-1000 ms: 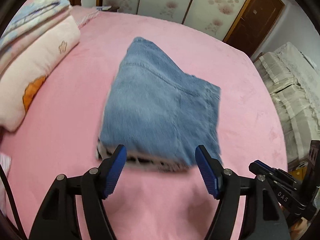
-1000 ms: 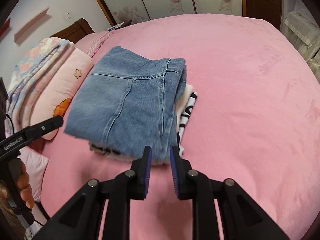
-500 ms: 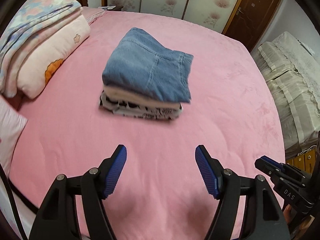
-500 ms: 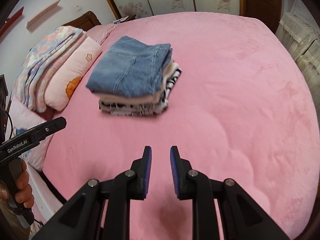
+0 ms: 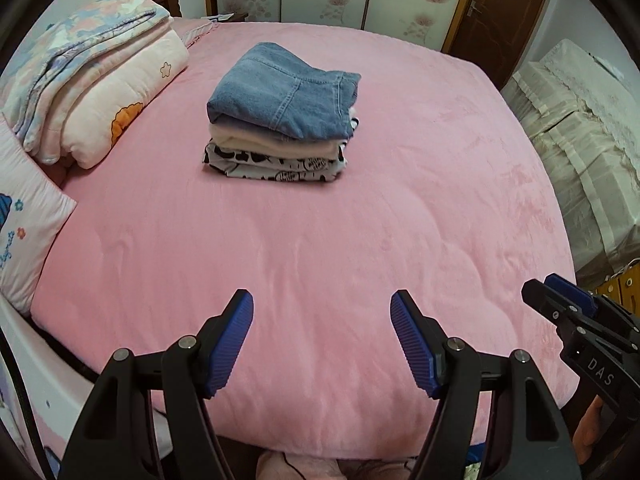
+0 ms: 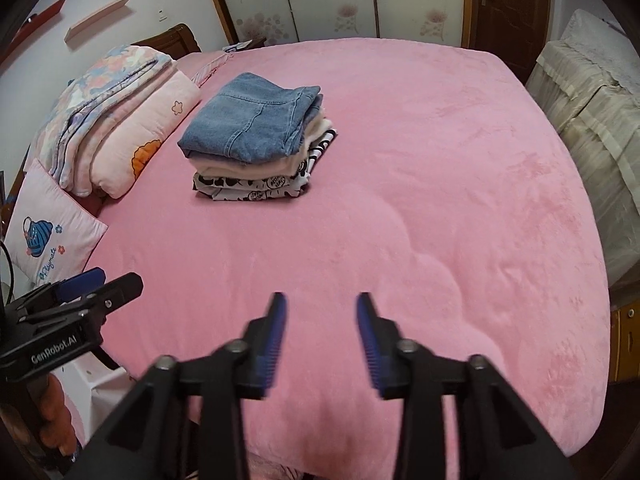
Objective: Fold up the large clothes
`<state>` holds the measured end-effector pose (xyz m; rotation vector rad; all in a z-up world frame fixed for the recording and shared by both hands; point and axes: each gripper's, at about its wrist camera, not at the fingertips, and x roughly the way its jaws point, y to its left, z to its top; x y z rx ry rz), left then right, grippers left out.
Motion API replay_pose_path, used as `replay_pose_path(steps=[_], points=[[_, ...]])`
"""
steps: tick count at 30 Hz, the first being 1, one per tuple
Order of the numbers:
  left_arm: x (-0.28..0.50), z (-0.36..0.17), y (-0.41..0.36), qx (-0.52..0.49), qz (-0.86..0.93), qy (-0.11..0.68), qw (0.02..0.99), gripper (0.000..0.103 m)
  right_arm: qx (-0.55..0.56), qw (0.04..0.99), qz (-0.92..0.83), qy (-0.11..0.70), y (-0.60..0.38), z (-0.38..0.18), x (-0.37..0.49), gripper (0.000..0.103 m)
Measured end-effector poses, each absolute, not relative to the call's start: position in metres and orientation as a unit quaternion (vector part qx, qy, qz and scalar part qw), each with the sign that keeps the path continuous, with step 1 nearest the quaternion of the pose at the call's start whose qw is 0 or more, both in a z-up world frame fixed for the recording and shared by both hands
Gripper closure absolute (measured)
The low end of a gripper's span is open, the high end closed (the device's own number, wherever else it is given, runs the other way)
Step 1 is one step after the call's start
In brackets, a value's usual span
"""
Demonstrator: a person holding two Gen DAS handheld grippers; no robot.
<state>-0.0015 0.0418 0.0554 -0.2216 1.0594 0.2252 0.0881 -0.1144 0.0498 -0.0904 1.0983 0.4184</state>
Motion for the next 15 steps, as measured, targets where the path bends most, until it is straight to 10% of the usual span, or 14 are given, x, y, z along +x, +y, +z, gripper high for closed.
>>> replay_pose_path(steps=[15], points=[[-0.026,0.064,-0.010,-0.064,0.110,0.501,0.856,0.033,-0.023,0.835,0.169,0.523,-0.151,0.052,0.060,0.051]])
